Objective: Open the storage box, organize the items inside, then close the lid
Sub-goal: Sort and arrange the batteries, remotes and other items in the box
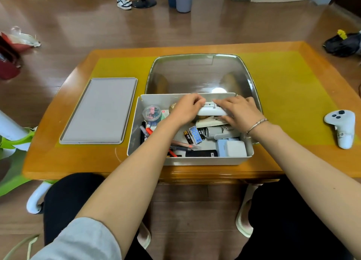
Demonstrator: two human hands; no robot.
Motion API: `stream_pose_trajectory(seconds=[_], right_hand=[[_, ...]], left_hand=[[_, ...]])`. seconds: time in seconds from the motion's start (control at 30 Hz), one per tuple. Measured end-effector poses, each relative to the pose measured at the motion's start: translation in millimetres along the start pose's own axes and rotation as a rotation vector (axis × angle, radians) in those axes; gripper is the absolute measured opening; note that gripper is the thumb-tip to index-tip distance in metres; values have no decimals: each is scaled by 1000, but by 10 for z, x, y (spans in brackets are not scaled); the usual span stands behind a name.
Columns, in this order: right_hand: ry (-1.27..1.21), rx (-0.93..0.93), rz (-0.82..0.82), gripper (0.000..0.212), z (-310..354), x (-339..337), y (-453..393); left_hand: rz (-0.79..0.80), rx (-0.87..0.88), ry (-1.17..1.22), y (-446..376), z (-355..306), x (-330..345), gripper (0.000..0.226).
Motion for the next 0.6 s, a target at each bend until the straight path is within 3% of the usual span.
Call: stream_pose_trajectory(seconds=[0.13,0.23,0.37,0.5,0.6], right_hand=[[60,103,-2,47,-97,20,-18],[29,65,20,52,-28,42,-10],[16,89,42,40,10,84,10],[0,73,-12,44,48,59,63],[-47,-4,-95,46,175,-80,102]], left_hand=[[-4,-60,-129,39,151,26,29],[117,-70,-162,121,200,162,30],[223,-1,-124,247,104,285,37],[26,88,-230,359,112,83,35],[-176,41,-314,513,281,-245,40]])
Point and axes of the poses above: each hand's wrist, its own y-axis away from the middle knuckle, its own x-axis out of the palm, z = x × y, the point moved 5 cm from there along -y, towards the middle knuckle, and after that the axes turned 1 degree about x, right-handed, at the moved point
